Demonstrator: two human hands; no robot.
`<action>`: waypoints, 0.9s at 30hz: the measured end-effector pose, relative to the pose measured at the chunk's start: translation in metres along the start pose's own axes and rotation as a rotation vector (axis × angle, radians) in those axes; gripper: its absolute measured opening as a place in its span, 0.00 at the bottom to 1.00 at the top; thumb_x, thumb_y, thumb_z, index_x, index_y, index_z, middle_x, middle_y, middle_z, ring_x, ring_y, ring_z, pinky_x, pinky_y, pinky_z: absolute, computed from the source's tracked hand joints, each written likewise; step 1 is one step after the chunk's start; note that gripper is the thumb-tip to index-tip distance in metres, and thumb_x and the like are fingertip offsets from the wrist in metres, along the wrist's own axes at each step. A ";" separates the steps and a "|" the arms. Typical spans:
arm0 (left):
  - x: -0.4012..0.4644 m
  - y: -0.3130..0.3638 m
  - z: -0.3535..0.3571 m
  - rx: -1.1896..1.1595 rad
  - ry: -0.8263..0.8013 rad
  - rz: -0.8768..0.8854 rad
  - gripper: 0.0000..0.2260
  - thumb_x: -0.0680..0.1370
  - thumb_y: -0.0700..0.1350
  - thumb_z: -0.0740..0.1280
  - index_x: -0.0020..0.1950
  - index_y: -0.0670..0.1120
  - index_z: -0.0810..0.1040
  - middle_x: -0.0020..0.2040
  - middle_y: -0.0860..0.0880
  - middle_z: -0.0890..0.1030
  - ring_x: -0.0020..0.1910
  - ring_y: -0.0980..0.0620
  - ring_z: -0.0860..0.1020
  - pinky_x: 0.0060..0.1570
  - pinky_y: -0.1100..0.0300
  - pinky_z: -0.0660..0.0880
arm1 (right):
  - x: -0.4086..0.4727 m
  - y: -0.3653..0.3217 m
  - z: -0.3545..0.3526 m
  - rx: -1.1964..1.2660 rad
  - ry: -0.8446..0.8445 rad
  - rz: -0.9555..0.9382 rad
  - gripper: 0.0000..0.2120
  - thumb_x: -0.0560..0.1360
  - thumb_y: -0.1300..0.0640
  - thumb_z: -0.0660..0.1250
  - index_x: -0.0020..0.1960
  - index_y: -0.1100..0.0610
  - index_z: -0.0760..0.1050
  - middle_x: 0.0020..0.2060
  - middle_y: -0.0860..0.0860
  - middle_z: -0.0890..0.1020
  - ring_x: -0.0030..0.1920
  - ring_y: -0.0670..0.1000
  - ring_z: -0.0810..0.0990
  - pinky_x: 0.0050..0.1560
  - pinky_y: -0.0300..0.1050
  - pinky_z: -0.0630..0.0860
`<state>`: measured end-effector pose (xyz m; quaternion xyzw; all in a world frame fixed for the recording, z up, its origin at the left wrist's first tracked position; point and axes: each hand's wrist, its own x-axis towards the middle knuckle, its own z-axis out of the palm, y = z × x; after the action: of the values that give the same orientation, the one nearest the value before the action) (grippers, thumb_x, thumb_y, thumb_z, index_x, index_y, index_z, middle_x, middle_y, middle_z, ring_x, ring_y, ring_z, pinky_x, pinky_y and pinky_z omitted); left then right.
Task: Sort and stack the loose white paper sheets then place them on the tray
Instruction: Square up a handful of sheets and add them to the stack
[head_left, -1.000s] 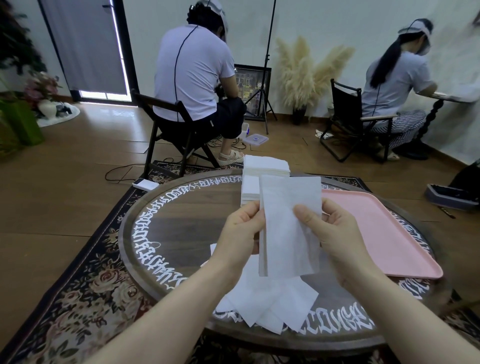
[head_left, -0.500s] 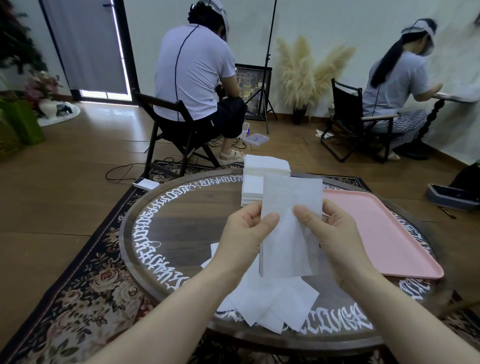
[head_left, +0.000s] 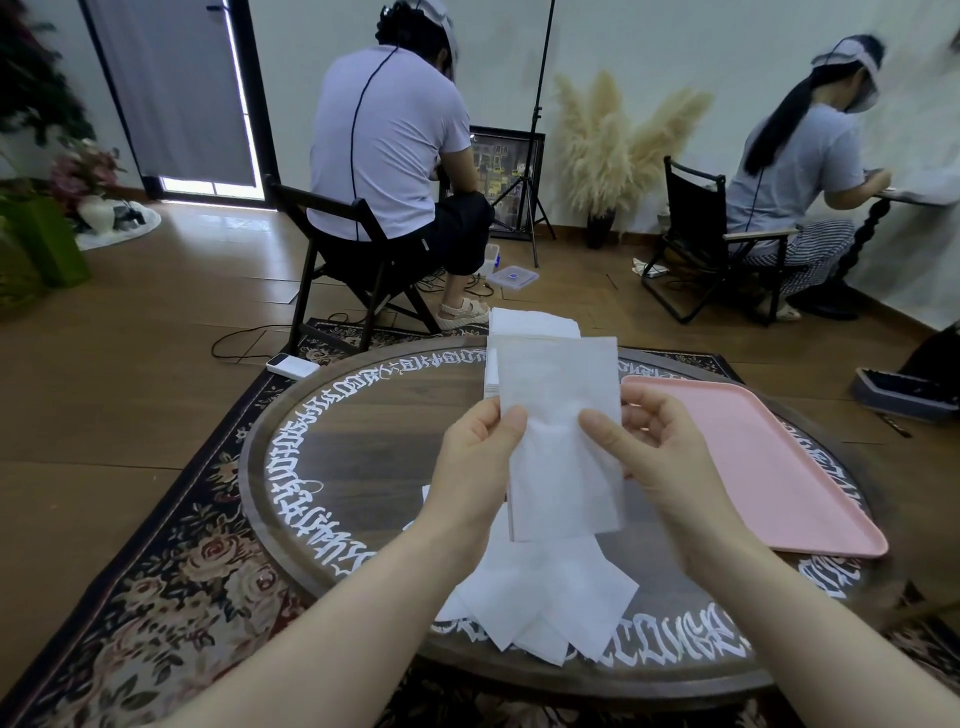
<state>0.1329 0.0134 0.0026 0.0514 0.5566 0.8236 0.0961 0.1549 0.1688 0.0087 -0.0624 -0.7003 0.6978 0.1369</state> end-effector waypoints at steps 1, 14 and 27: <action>0.000 0.001 0.000 -0.047 0.018 -0.018 0.10 0.84 0.42 0.59 0.57 0.45 0.80 0.54 0.45 0.85 0.50 0.48 0.83 0.48 0.53 0.80 | 0.000 0.001 -0.001 -0.018 -0.044 0.051 0.32 0.61 0.47 0.77 0.62 0.53 0.72 0.53 0.49 0.83 0.51 0.45 0.84 0.45 0.39 0.80; 0.025 0.018 -0.055 0.337 0.016 0.071 0.04 0.75 0.37 0.72 0.46 0.46 0.81 0.40 0.48 0.86 0.35 0.50 0.82 0.34 0.60 0.80 | 0.007 0.007 -0.024 -0.238 -0.356 0.247 0.06 0.72 0.60 0.74 0.46 0.60 0.79 0.32 0.59 0.81 0.25 0.48 0.74 0.24 0.36 0.65; 0.025 -0.034 -0.094 0.928 -0.137 0.027 0.08 0.74 0.41 0.73 0.50 0.51 0.85 0.42 0.50 0.86 0.34 0.55 0.76 0.46 0.48 0.79 | 0.013 0.056 -0.028 -0.476 -0.320 -0.056 0.12 0.73 0.70 0.71 0.38 0.56 0.75 0.28 0.44 0.78 0.30 0.46 0.74 0.34 0.37 0.72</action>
<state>0.0937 -0.0537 -0.0647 0.1507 0.8576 0.4837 0.0887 0.1450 0.2000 -0.0455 0.0374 -0.8585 0.5108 0.0253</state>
